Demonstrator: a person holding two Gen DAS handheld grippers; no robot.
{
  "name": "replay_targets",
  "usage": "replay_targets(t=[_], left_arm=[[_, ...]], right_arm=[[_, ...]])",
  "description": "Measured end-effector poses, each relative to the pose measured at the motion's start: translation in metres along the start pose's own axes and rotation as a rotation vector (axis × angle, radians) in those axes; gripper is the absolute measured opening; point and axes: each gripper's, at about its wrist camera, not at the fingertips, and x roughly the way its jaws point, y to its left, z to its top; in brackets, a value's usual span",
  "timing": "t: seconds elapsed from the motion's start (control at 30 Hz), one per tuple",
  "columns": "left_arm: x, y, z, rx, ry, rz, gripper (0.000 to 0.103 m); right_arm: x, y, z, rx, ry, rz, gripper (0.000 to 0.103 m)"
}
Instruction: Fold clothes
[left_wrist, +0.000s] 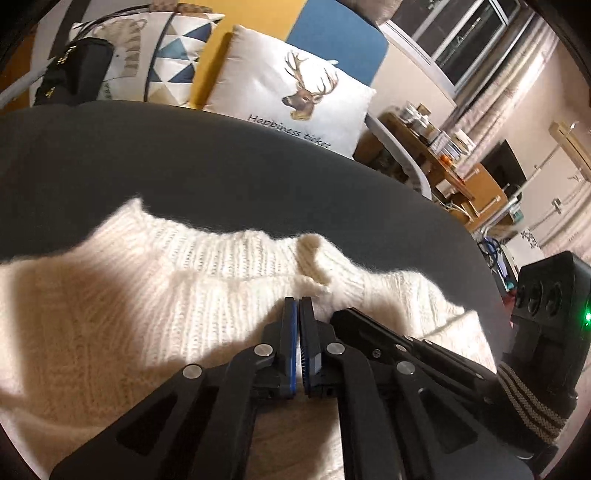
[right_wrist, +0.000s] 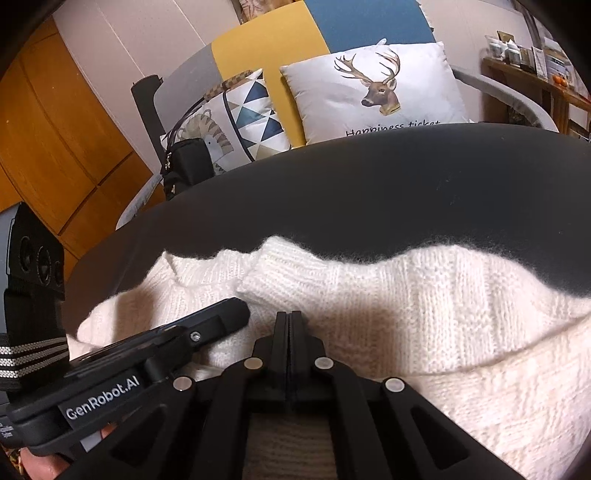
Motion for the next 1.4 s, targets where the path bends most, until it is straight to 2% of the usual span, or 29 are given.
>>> replay_targets(t=[0.1, 0.2, 0.33, 0.43, 0.57, 0.8, 0.97, 1.07, 1.17, 1.23, 1.33, 1.4], left_arm=[[-0.01, -0.008, 0.001, 0.001, -0.011, -0.141, 0.006], [0.002, -0.023, 0.009, 0.054, 0.039, -0.102, 0.007], [0.023, -0.016, 0.02, 0.009, 0.109, -0.052, 0.01], [0.024, -0.006, 0.018, -0.009, 0.087, -0.019, 0.003], [0.019, -0.01, 0.012, 0.033, 0.039, 0.024, 0.003], [0.016, 0.001, 0.013, -0.036, -0.018, 0.02, 0.003], [-0.017, 0.016, 0.017, -0.115, -0.124, -0.099, 0.005], [-0.011, 0.017, 0.017, -0.112, -0.059, -0.106, 0.006], [0.003, 0.003, 0.011, 0.0, 0.016, -0.109, 0.006], [0.01, -0.007, 0.007, 0.058, 0.04, -0.071, 0.006], [0.025, -0.001, 0.012, 0.02, 0.069, -0.038, 0.005], [0.025, 0.005, 0.013, -0.003, 0.05, -0.033, 0.003]], right_arm=[[0.0, 0.0, 0.0, 0.002, -0.004, -0.002, 0.0], [0.0, -0.002, 0.0, 0.007, -0.007, 0.002, 0.0], [-0.001, -0.002, 0.0, 0.007, -0.005, 0.002, 0.0], [-0.001, -0.004, 0.0, 0.01, -0.007, 0.007, 0.0], [-0.001, -0.003, 0.0, 0.007, -0.009, 0.001, 0.0], [-0.002, -0.003, 0.001, 0.007, -0.011, 0.0, 0.0], [-0.002, -0.003, 0.001, 0.011, -0.013, 0.002, 0.0], [-0.002, -0.003, 0.001, 0.012, -0.014, 0.0, 0.0], [-0.002, -0.003, 0.002, 0.012, -0.014, 0.0, 0.0], [-0.002, -0.003, 0.002, 0.01, -0.014, -0.001, 0.0], [-0.002, -0.004, 0.002, 0.009, -0.013, -0.002, 0.0], [-0.002, -0.006, 0.002, 0.01, -0.013, 0.0, 0.0]])
